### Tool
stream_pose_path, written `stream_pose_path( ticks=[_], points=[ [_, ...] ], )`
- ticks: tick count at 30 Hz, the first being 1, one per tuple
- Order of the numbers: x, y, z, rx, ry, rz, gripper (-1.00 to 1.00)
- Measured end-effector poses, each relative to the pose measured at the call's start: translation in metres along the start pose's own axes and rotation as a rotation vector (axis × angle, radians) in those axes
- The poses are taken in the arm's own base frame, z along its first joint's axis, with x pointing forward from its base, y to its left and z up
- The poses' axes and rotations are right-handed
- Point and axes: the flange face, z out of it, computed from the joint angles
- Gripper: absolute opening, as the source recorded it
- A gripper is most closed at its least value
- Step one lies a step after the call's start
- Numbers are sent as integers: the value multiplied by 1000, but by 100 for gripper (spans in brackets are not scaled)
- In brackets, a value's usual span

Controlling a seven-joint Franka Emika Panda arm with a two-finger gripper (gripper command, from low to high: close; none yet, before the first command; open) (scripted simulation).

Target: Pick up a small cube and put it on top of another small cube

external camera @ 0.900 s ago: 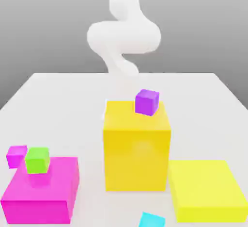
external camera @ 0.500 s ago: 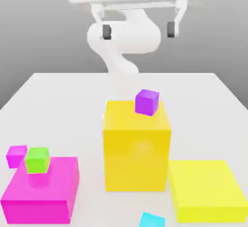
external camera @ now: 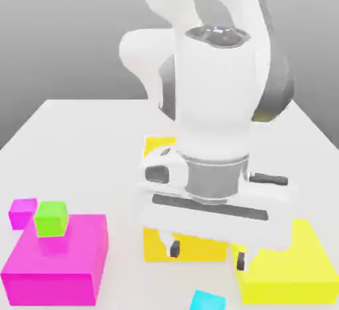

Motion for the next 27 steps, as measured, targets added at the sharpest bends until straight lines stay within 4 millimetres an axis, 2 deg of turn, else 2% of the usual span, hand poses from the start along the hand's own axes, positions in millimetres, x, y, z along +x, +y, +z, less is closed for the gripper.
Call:
stream_pose_path(
  ticks=[5,6,11,12,14,17,18,20,23,27],
  points=[
    [-7,6,78,-42,-21,19,0],
    [-8,7,91,-43,-22,19,-100],
    [-8,7,91,-41,-21,19,-100],
    [-8,8,98,-42,-21,19,-100],
    [-8,7,85,-42,-22,20,-100],
    [-7,5,47,-42,-22,20,-100],
    [3,11,34,-45,-16,21,-100],
    [37,33,11,-53,4,28,-100],
    [87,77,-22,-66,23,43,-100],
    [154,162,-63,-73,22,111,-100]
  ],
)
